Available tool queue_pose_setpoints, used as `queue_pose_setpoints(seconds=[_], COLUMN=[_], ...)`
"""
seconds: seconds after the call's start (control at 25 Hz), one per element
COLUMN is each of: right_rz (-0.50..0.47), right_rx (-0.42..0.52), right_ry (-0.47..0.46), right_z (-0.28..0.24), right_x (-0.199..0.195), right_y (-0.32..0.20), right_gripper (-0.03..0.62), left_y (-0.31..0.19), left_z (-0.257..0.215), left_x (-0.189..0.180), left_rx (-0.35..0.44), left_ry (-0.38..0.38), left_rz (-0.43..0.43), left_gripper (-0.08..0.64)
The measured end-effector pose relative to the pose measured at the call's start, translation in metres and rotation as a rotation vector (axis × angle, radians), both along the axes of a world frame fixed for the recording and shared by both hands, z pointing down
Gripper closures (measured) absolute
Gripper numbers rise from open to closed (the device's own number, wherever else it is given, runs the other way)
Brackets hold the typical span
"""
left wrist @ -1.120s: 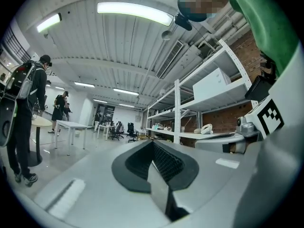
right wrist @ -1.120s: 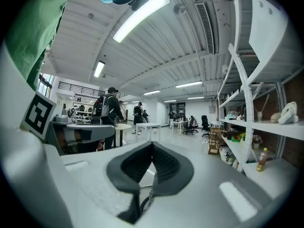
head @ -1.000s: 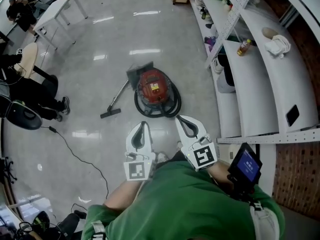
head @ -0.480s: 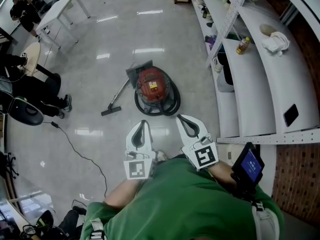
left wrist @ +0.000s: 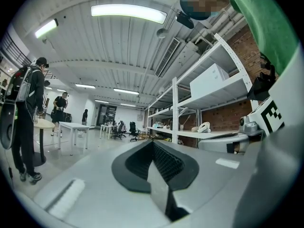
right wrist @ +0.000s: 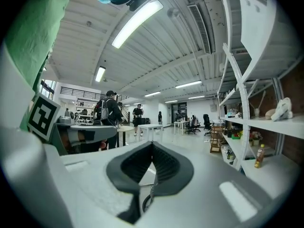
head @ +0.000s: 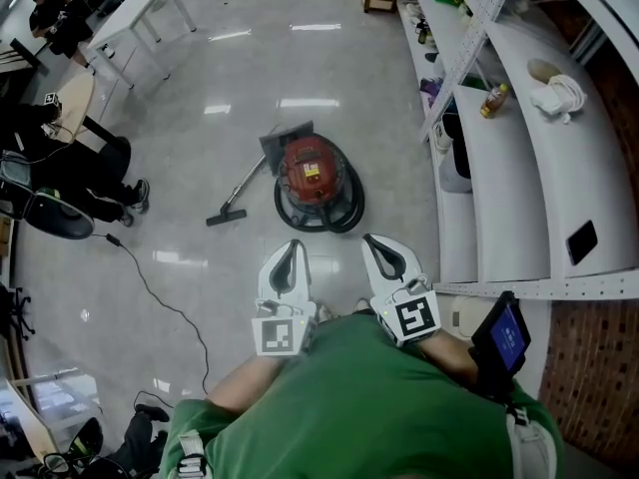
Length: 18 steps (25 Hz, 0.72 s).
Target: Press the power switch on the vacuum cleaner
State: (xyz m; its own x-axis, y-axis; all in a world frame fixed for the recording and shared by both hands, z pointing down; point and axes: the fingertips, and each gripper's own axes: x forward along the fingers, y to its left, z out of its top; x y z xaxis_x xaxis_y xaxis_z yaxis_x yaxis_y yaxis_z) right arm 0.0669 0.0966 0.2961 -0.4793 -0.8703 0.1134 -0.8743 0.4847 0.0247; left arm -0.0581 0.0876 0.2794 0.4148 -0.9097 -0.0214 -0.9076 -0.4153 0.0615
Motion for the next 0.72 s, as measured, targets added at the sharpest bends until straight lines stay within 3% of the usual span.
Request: queue_pose_setpoints(seconds=[0.72], right_rz=[-0.024], right_rx=[-0.019], right_ry=[-0.024], right_z=[0.0037], right_x=[-0.0057], right_y=[0.0069], right_gripper=[0.591], left_y=[0.0094], left_z=[0.0068], left_x=[0.0032], left_rx=[-0.017], left_ry=[-0.012], left_rz=[0.001], left_gripper=[0.554])
